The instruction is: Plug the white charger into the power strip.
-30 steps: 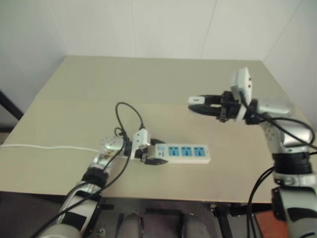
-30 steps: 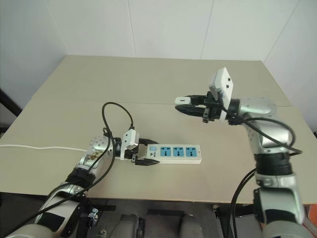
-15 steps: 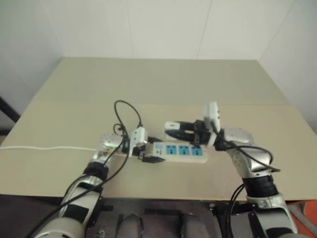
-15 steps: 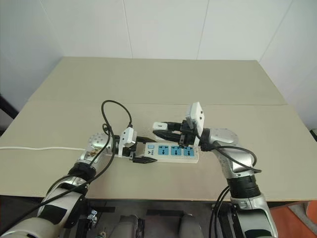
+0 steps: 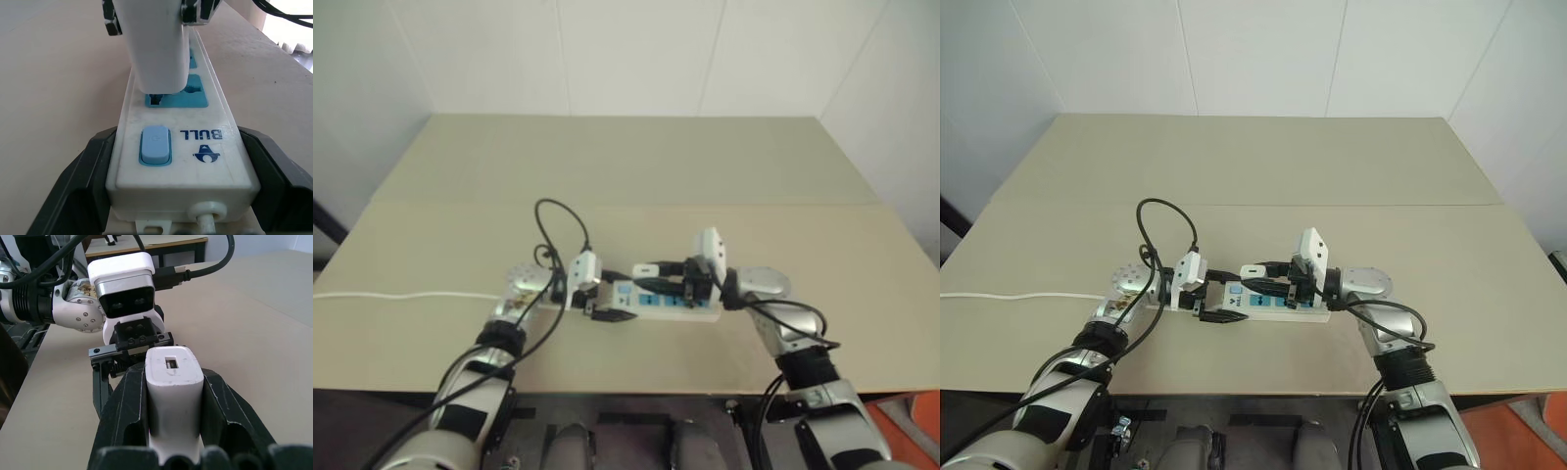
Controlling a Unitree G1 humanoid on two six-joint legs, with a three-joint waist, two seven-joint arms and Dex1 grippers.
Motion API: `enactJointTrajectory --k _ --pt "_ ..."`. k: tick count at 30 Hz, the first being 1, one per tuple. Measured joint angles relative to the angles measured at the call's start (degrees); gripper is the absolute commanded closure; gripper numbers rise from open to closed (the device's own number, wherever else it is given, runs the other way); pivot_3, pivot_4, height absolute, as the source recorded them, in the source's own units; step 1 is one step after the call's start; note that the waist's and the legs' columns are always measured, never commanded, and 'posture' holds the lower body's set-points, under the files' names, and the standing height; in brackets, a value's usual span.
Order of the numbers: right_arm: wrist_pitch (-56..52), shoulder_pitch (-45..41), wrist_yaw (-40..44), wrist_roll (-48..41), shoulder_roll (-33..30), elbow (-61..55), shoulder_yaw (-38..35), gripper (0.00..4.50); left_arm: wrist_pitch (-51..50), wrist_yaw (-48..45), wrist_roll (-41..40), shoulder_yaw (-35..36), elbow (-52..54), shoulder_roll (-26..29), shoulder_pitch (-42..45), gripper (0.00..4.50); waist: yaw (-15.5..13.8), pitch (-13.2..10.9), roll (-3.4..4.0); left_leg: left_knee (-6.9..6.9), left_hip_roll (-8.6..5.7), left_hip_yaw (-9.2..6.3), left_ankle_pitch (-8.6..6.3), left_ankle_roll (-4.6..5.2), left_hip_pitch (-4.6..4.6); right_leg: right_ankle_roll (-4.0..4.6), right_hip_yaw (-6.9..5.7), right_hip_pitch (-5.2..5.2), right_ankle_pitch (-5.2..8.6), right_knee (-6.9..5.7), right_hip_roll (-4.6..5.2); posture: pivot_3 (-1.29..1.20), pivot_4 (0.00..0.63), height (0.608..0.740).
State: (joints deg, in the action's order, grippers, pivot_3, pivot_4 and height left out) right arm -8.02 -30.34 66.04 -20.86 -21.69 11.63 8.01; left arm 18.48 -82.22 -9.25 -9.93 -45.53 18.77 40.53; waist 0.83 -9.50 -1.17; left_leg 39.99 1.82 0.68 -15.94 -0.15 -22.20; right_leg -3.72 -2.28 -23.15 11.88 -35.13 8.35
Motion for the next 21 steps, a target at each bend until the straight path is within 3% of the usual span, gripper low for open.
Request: enactJointTrajectory --k 21 --pt "1.4 -1.8 1.5 0.2 0.7 3.4 0.0 3.38 -2.7 0.0 0.0 0.0 2.5 0.5 -0.9 1.22 0.1 0.0 0.0 -0.06 0.01 0.0 0.0 0.0 -0.01 0.0 0.0 -0.01 0.0 -0.02 -0.01 0.0 0.15 0.74"
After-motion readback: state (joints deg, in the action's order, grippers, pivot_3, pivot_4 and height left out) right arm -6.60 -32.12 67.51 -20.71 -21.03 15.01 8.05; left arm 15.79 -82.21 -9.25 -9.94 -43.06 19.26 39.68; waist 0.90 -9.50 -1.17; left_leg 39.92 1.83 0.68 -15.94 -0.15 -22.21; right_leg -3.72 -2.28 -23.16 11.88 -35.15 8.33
